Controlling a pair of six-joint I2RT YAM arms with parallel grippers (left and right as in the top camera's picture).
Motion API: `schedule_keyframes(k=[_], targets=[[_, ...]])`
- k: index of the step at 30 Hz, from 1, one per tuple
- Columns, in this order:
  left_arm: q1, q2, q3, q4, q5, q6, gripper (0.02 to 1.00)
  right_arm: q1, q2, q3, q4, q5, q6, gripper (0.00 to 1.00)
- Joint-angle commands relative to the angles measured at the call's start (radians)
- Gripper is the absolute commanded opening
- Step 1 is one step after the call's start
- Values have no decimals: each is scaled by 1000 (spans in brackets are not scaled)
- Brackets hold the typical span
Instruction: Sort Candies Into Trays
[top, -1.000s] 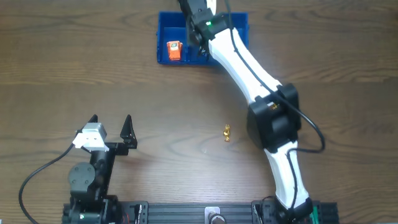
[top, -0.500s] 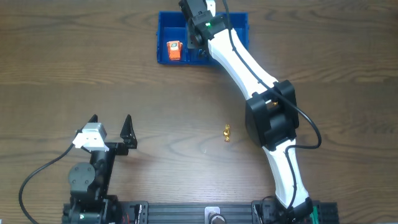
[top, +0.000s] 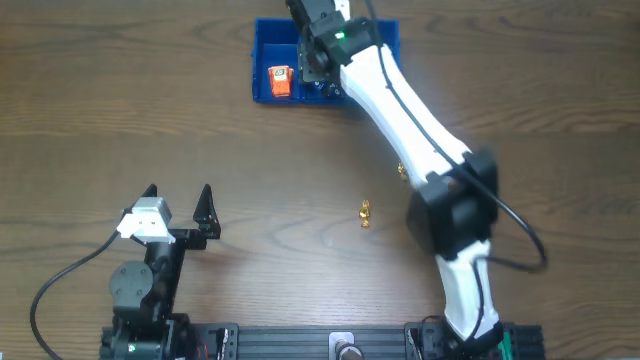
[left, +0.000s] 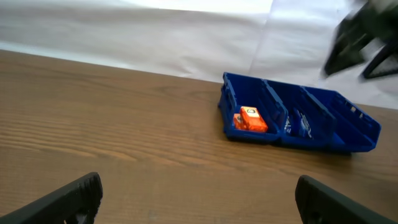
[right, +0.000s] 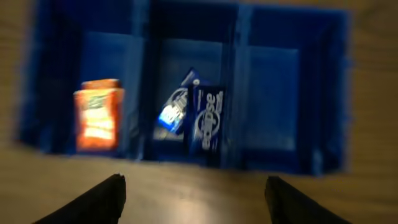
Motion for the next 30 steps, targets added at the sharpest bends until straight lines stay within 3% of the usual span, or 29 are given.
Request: schedule_keyframes(k=[1, 6, 10, 14, 19, 30], targets=[[3, -7, -16, -38, 20, 4, 998, 55, -211, -180, -40, 21, 14, 739], [3, -7, -16, -38, 20, 4, 998, 79, -387, -542, -1, -2, 143, 735], [3, -7, -16, -38, 21, 4, 998, 92, -494, -877, 100, -126, 182, 728], [3, -7, -16, -38, 20, 3, 998, 114, -502, -1059, 172, -162, 243, 709], [3, -7, -16, -38, 21, 4, 998, 117, -501, -1170, 254, -202, 242, 700], [3, -7, -16, -38, 20, 4, 998, 117, -497, -1219, 333, -201, 242, 658]])
